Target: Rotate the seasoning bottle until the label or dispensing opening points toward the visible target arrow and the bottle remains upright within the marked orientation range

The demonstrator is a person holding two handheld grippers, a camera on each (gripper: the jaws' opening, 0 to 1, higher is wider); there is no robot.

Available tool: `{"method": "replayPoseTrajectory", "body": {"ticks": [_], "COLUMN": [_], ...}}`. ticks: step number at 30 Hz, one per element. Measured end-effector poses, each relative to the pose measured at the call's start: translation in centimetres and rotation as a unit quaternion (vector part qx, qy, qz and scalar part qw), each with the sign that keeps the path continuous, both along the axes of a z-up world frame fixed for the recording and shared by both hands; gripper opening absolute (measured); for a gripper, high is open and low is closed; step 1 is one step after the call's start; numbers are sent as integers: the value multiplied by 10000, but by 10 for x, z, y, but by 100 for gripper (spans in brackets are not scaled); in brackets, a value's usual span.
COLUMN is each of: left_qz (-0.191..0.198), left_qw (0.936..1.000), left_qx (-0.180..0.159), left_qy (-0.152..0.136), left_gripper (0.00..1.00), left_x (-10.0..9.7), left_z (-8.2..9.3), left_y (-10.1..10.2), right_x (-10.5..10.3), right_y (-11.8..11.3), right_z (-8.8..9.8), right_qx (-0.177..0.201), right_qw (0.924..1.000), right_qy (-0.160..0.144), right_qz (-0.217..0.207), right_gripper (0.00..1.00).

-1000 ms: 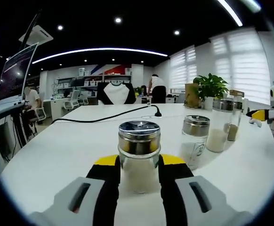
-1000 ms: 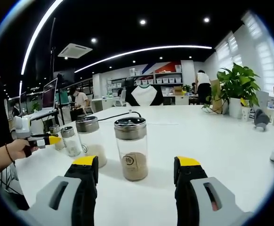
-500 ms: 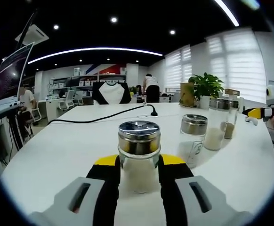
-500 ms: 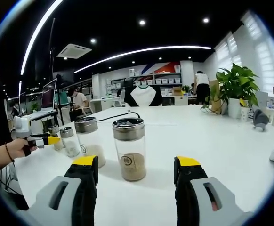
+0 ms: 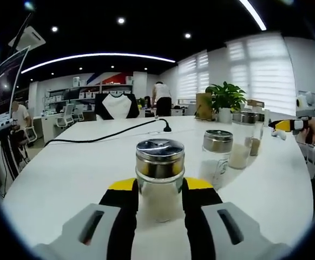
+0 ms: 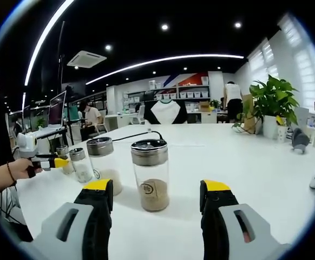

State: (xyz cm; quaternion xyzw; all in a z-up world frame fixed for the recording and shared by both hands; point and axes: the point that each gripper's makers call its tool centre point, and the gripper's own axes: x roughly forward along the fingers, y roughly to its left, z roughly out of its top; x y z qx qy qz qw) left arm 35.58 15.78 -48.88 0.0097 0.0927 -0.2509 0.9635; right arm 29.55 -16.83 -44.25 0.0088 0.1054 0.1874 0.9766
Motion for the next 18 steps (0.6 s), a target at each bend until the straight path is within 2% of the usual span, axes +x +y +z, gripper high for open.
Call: {"method": "replayPoseTrajectory", "body": {"ticks": [18], "left_qz": [-853], "left_qw": [9963], "left_qx": [78], "left_qy": [53], "left_gripper": [33], "left_x": [3], "left_z": [0], "left_y": [-3], "right_x": [-1], "right_y": [4], "right_z": [-2], "right_qx": [-18], "right_qw": [10000], "right_qy": [42], "right_qz": [60], "right_gripper": [66]}}
